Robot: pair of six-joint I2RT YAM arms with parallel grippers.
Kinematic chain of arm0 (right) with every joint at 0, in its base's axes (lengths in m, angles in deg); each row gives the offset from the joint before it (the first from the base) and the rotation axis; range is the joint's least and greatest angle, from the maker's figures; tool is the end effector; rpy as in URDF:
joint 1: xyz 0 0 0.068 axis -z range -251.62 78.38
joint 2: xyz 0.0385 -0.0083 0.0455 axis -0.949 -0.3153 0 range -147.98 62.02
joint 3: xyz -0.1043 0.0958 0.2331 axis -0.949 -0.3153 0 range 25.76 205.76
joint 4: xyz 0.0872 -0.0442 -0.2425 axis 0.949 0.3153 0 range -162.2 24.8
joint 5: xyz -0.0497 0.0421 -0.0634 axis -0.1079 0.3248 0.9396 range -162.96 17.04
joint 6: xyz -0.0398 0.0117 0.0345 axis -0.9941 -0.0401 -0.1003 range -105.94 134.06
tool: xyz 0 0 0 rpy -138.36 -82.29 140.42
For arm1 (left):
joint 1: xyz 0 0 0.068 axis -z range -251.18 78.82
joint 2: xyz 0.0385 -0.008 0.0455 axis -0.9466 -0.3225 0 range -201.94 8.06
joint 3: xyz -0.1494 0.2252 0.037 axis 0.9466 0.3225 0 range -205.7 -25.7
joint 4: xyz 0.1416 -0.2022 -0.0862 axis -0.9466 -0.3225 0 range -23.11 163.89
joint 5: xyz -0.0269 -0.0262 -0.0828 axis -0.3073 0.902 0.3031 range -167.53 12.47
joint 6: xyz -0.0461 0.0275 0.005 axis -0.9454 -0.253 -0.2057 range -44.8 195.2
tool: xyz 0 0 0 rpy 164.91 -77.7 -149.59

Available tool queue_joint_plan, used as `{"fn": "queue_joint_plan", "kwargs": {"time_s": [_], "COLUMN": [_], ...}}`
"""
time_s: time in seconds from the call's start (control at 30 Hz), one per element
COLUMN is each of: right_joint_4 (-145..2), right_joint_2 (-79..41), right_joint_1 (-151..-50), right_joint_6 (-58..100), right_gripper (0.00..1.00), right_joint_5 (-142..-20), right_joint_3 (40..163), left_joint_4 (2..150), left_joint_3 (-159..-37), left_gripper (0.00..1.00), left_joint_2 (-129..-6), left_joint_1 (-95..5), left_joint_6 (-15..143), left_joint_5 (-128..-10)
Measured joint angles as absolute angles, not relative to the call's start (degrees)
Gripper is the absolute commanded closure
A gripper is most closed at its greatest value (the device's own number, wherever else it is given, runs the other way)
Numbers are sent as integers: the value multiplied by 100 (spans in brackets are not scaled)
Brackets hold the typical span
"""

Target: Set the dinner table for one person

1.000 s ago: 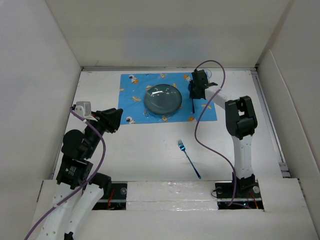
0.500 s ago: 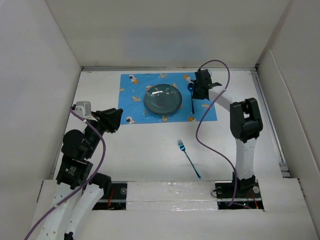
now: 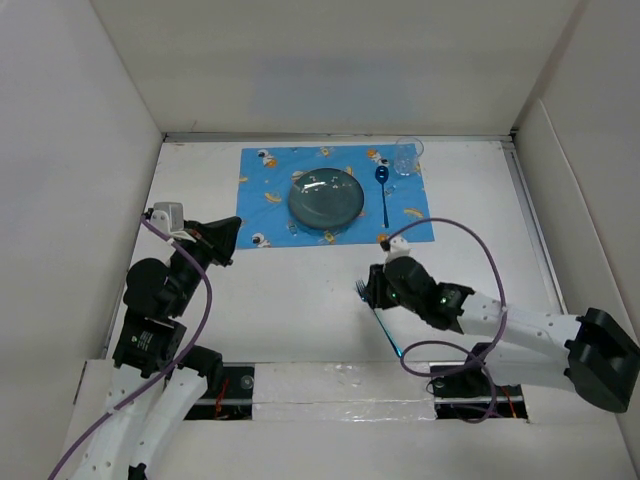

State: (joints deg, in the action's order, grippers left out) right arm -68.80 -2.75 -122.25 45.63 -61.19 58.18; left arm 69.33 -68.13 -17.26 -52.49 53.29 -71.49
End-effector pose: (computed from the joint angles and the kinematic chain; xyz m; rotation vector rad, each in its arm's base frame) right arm 0.1546 0.1771 0.2083 -0.2540 2.2267 0.5796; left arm 0.0979 -0.0372 0.3796 0.0521 1.3832 -0.6662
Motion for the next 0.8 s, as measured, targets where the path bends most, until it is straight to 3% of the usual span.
{"fn": "queue_joint_plan", "kwargs": {"time_s": [0.03, 0.07, 0.1, 0.27, 0.37, 0.53, 0.63, 0.8], "right_joint_4": [-6675, -6465, -6262, -5733, -5501, -5191, -4929, -4544], "right_joint_2": [-179, -92, -26, -70, -566, -1458, -1827, -2382], "right_joint_1": [-12389, -12499, -12584, -12925, -13023, -13264, -13366, -13480], "right_joint_6": [4716, 4891, 5033, 5617, 5779, 5971, 6107, 6378], "right_gripper": [51, 41, 39, 40, 55, 55, 63, 100], "right_joint_5": [-6016, -5955, -5922, -5623, -5428, -5177, -5006, -4711], "right_joint_3": [5622, 5475, 5397, 5453, 5709, 6159, 6476, 6981], "left_joint_4": [6933, 6933, 6931, 6933, 6933, 6931, 6931, 6931], "left_joint_3": [-6813, -6813, -6813, -6813, -6813, -6813, -6813, -6813], "left_gripper": [89, 84, 80, 74, 74, 74, 74, 74], "left_joint_2": [-1731, -1733, -1733, -1733, -1733, -1733, -1733, -1733], "left_joint_1": [-5249, -5249, -5249, -5249, -5249, -5249, -5249, -5249], "left_joint_6": [5329, 5342, 5329, 5320, 5318, 5320, 5320, 5320], "left_joint_5": [-7142, -7142, -7138, -7129, -7132, -7136, -7136, -7142]}}
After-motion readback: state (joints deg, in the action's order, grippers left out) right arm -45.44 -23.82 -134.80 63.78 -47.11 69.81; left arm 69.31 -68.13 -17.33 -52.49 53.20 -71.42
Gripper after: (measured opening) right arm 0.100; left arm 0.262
